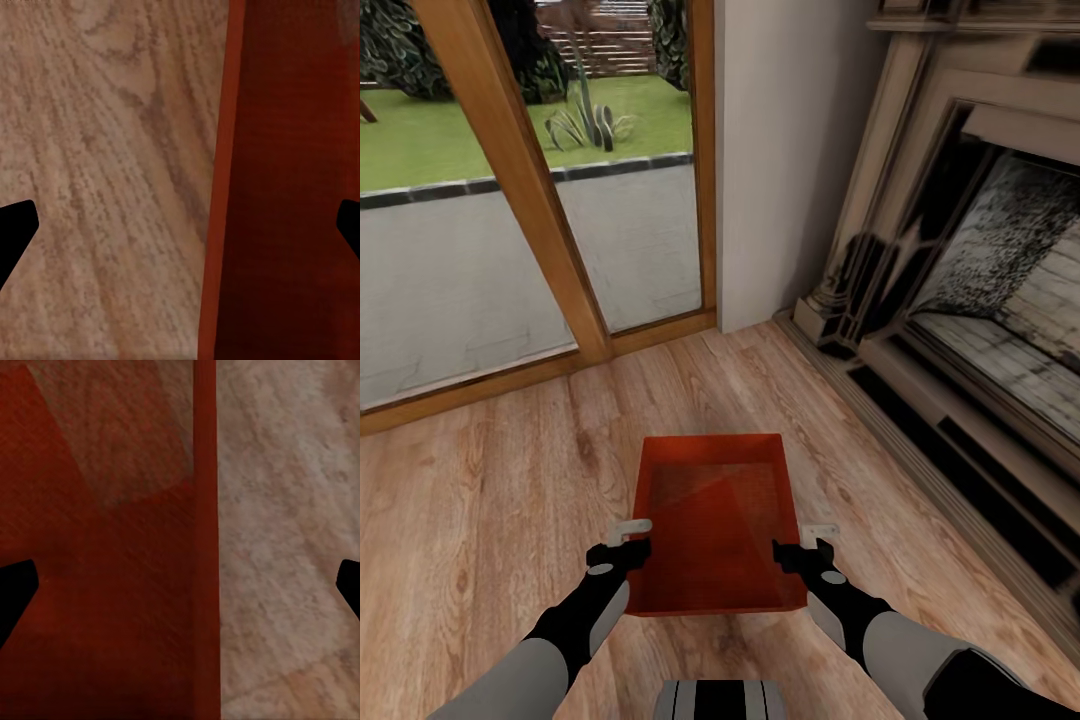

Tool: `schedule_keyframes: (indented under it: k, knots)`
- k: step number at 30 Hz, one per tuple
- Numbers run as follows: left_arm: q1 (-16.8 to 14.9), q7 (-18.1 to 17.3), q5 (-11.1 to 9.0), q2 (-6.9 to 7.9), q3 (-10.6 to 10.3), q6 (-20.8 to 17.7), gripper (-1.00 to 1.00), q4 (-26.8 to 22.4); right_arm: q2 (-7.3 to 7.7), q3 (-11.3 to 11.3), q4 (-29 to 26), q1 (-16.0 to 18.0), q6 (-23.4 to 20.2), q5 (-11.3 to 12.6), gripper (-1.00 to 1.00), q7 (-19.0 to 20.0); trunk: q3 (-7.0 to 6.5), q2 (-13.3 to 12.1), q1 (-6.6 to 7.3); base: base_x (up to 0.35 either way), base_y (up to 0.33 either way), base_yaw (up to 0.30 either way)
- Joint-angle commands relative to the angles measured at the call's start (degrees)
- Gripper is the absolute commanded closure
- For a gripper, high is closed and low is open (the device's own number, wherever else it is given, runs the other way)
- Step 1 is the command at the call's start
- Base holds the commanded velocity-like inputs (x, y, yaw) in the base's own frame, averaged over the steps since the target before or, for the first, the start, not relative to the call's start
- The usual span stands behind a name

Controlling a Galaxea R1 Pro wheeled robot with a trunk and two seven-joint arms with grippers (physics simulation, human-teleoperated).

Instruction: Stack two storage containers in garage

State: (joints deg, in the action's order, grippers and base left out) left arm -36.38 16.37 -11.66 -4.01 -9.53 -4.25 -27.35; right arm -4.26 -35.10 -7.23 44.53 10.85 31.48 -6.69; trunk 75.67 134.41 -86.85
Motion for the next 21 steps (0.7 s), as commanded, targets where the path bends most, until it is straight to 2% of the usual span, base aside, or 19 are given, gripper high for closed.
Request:
schedule_keyframes:
  k: [1, 19, 21]
  knots:
    - [0.0, 0.5, -0.6, 0.06, -0.5, -0.3, -1.00, -0.1, -0.01, -0.5, 0.0, 0.0, 0.2, 0.4, -1.00, -0.3, 0.04, 0.0, 0.01, 0.000, 0.000, 0.000]
    - [0.0, 0.5, -0.2, -0.26, -0.7, -0.5, -1.00, 0.1, -0.01, -0.5, 0.0, 0.0, 0.3, 0.4, -1.00, -0.2, 0.04, 0.0, 0.01, 0.000, 0.000, 0.000]
    - [0.0, 0.4, -0.4, 0.23, -0.3, -0.4, -1.00, 0.4, -0.40, -0.5, 0.0, 0.0, 0.1, 0.2, -1.00, -0.3, 0.04, 0.0, 0.01, 0.000, 0.000, 0.000]
